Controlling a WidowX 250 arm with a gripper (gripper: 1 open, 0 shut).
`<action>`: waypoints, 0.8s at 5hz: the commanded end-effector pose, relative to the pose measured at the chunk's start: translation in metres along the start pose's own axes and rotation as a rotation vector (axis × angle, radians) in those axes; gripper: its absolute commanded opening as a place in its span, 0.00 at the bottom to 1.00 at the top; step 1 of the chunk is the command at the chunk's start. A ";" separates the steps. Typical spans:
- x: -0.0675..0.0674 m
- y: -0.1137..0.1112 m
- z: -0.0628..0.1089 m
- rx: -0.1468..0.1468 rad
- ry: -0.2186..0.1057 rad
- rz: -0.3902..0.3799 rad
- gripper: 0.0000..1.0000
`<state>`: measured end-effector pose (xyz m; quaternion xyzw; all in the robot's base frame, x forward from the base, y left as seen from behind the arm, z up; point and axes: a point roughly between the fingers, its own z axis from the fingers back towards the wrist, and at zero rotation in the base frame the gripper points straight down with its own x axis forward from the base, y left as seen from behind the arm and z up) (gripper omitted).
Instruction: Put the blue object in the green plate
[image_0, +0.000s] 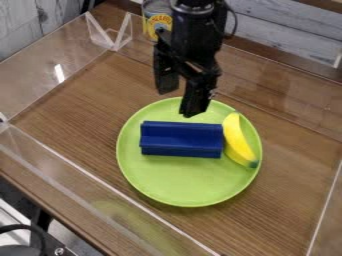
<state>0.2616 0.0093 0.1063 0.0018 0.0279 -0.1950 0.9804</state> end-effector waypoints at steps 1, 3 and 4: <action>-0.002 0.004 0.009 0.034 -0.057 -0.063 1.00; -0.005 0.004 -0.004 0.037 -0.076 -0.123 1.00; -0.006 0.004 -0.010 0.034 -0.081 -0.132 1.00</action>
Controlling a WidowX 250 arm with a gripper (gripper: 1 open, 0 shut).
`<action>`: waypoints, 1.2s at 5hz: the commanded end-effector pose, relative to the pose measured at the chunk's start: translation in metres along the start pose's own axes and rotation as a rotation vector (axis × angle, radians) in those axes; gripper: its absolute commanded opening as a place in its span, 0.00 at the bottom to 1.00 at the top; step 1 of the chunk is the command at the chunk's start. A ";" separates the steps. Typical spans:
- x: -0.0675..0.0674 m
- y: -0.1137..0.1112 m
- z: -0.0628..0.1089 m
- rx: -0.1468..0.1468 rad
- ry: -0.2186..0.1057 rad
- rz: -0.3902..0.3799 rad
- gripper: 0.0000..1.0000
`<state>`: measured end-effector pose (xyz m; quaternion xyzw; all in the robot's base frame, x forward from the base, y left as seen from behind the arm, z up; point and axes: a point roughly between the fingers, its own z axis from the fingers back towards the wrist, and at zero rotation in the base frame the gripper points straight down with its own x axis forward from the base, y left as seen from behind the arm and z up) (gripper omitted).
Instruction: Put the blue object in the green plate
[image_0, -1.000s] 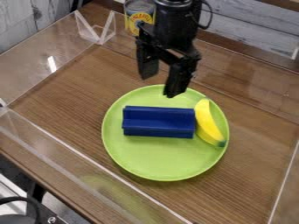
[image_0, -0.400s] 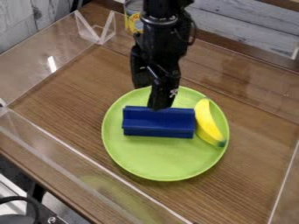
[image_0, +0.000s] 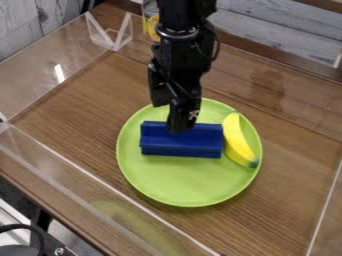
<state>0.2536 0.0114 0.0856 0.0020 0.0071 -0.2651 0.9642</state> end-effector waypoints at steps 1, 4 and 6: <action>0.001 0.005 0.006 0.020 -0.046 0.002 1.00; 0.000 0.006 -0.006 0.011 -0.070 -0.014 1.00; 0.000 0.007 -0.015 0.005 -0.085 -0.032 1.00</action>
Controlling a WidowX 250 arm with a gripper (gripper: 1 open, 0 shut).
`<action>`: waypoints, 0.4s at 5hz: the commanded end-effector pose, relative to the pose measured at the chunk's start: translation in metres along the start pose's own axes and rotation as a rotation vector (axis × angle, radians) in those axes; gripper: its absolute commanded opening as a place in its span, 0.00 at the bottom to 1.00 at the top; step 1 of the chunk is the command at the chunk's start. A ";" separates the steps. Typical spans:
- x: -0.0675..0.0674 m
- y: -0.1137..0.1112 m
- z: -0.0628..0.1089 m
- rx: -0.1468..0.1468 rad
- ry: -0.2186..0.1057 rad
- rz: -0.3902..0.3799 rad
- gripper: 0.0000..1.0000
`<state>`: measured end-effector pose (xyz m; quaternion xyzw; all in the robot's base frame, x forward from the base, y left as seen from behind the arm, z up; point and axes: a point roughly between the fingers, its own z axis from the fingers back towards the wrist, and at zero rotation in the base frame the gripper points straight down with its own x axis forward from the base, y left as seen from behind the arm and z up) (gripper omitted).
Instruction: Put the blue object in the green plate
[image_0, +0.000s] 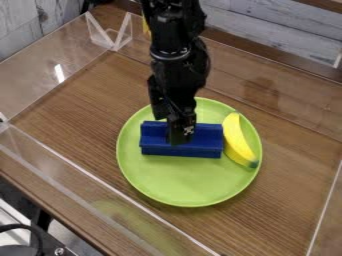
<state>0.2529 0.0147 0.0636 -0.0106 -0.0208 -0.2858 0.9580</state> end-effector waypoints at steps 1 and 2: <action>0.001 0.004 0.003 0.012 -0.029 -0.005 1.00; 0.001 0.003 0.001 0.009 -0.036 -0.014 1.00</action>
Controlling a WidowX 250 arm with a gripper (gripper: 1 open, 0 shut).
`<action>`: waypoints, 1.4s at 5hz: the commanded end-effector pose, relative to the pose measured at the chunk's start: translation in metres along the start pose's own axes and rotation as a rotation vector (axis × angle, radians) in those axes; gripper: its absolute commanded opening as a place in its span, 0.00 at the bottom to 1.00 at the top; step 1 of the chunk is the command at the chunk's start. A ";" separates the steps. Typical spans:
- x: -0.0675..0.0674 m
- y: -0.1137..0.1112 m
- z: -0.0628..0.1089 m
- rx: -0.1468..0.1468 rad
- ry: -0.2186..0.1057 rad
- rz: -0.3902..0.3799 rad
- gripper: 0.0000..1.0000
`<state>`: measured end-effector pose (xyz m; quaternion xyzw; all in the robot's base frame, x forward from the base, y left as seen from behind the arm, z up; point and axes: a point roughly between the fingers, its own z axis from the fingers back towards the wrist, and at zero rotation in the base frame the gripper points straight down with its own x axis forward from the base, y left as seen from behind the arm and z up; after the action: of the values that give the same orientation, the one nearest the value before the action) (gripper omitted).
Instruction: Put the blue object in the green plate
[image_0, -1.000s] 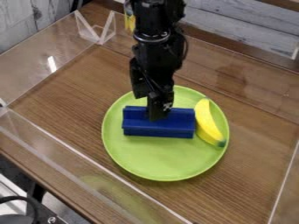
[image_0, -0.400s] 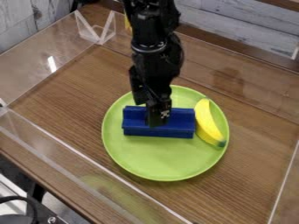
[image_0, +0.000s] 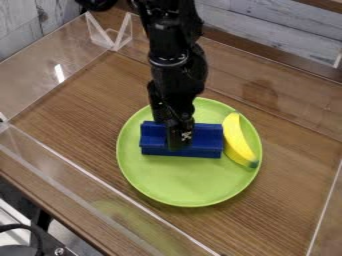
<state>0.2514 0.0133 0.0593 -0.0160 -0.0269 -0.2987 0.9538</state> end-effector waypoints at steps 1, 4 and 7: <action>0.001 0.005 0.004 0.013 -0.028 0.003 1.00; 0.002 0.004 0.002 0.002 -0.042 -0.016 1.00; 0.004 0.001 -0.018 0.000 -0.034 -0.024 1.00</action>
<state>0.2514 0.0128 0.0358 -0.0248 -0.0312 -0.3073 0.9508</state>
